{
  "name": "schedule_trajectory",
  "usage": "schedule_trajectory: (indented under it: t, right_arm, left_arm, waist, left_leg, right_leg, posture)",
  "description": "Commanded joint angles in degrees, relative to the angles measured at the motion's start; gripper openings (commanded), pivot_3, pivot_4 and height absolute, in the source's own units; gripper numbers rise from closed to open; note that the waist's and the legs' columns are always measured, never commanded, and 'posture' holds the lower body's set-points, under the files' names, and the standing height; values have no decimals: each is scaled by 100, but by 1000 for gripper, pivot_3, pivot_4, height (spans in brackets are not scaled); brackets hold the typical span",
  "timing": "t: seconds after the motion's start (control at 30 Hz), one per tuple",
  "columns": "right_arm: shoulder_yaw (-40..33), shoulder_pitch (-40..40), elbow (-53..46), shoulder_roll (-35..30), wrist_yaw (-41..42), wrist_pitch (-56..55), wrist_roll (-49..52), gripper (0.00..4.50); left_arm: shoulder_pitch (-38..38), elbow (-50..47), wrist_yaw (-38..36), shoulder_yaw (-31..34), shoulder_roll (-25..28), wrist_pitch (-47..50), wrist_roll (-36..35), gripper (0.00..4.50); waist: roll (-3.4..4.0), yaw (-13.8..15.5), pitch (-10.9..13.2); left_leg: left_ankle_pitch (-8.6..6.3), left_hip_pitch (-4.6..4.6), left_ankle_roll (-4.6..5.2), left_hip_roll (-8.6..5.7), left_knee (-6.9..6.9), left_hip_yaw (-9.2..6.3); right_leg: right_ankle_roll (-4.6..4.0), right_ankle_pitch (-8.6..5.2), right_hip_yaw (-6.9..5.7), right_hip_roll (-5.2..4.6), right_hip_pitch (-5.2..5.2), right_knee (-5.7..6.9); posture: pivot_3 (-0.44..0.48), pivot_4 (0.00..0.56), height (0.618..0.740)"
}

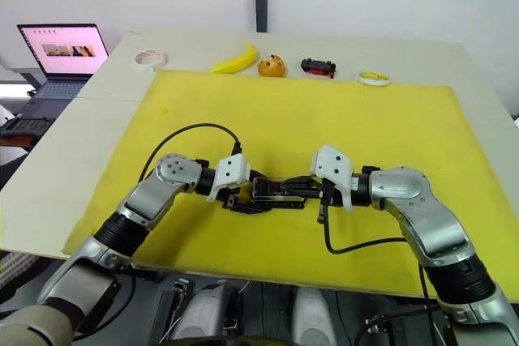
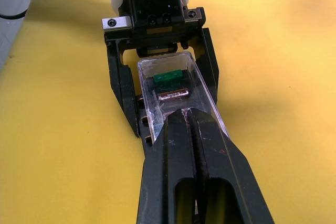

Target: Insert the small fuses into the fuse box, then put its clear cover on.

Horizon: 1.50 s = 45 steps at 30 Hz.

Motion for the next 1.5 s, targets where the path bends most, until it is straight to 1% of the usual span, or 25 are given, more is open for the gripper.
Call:
schedule_trajectory:
  t: [0.03, 0.2, 0.57, 0.67, 0.73, 0.9, 0.93, 1.07, 1.23, 1.27, 1.33, 1.43, 1.47, 1.5]
  right_arm:
    - [159, 249, 310, -145, 5, 81, -266, 65]
    - [-99, 22, -89, 12, -131, 92, 43, 65]
    - [-409, -457, -737, -183, 55, 613, 689, 65]
    - [-303, -503, -758, -396, 272, 575, 613, 912]
    - [-193, -507, -760, -528, 388, 445, 461, 1890]
    - [84, -619, -581, -520, 197, 321, -19, 4403]
    - [156, -625, -556, -538, 211, 339, -90, 4465]
    - [426, -656, -443, -479, 207, 251, -377, 4465]
    - [535, -746, -288, -306, 89, 177, -561, 4465]
    - [538, -740, -276, -279, 76, 162, -574, 4216]
    - [510, -722, -270, -223, 57, 140, -561, 3553]
    - [411, -660, -342, -145, 50, 188, -428, 1991]
    - [396, -631, -361, -146, 45, 199, -419, 1690]
    - [387, -611, -372, -150, 39, 204, -417, 1702]
  left_arm:
    - [-43, -180, -116, 45, -24, -153, -68, 2613]
    - [-36, -185, -115, 40, -28, -150, -62, 2613]
    - [-32, -171, -88, 30, -64, -152, -65, 2613]
    - [-28, -174, -91, 30, -65, -152, -62, 2613]
    - [-29, -173, -95, 31, -65, -149, -61, 2613]
    - [-26, -175, -96, 30, -63, -148, -63, 2613]
    - [-21, -182, -96, 29, -64, -145, -64, 2613]
    - [-25, -177, -94, 29, -69, -140, -63, 2613]
    - [-24, -183, -98, 31, -61, -137, -63, 2613]
    - [-24, -181, -98, 31, -59, -139, -61, 2613]
    - [-23, -181, -96, 32, -57, -140, -59, 2613]
    - [-12, -191, -96, 32, -50, -143, -56, 2613]
    - [-10, -193, -98, 33, -48, -144, -55, 2613]
    - [-9, -194, -100, 34, -47, -145, -55, 2613]
  waist:
    - [-1, 0, -1]
    - [-1, 0, -1]
    - [0, 9, 0]
    - [-1, 12, 0]
    - [-1, 6, 0]
    - [-1, 3, 0]
    - [-1, 5, 0]
    - [-1, 3, 0]
    - [-1, 5, 0]
    - [-1, 7, 0]
    - [-1, 5, 0]
    - [-1, -1, 0]
    - [-1, -4, 0]
    - [-1, -2, 0]
  left_leg:
    - [0, 0, 0, 0, 0, 0]
    - [0, 0, 0, 0, 0, 0]
    - [0, -4, 0, 0, 0, -1]
    - [0, -7, 0, -1, 0, -3]
    - [0, -7, 1, -2, 0, -1]
    - [0, -6, 0, -1, 0, -1]
    - [0, -6, 0, -2, 0, -1]
    - [0, -7, 0, -2, 1, -1]
    - [0, -7, 0, -2, 1, 0]
    - [0, -7, 0, -2, 1, -1]
    - [0, -7, 0, -2, 1, -1]
    - [0, -7, 0, -2, 1, 0]
    - [0, -6, 0, -1, 1, -1]
    - [0, -6, 0, -1, 1, 0]
  right_leg:
    - [0, 0, 0, 0, 0, 0]
    - [0, 0, 0, 0, 0, 0]
    - [0, 0, 0, -1, -6, 0]
    - [0, 0, -1, -2, -5, -3]
    - [0, 0, -1, -3, -5, -4]
    - [0, 0, -1, -2, -6, -2]
    - [0, 0, -1, -2, -6, -2]
    - [0, 0, -1, -2, -7, -2]
    - [0, 0, -1, -2, -7, -1]
    - [0, 0, -1, -2, -7, -1]
    - [0, 0, -1, -2, -7, -1]
    - [0, 0, -1, -2, -7, -1]
    - [0, 0, -1, -1, -7, -1]
    - [0, 0, -1, -1, -6, 0]
  posture:
    - [0, 150, 740]
    - [0, 150, 740]
    - [0, 150, 740]
    - [0, 150, 740]
    - [0, 150, 740]
    - [0, 150, 740]
    - [0, 150, 740]
    - [0, 150, 740]
    - [0, 150, 740]
    - [0, 150, 740]
    - [0, 150, 740]
    - [0, 150, 740]
    - [0, 150, 740]
    - [0, 150, 740]
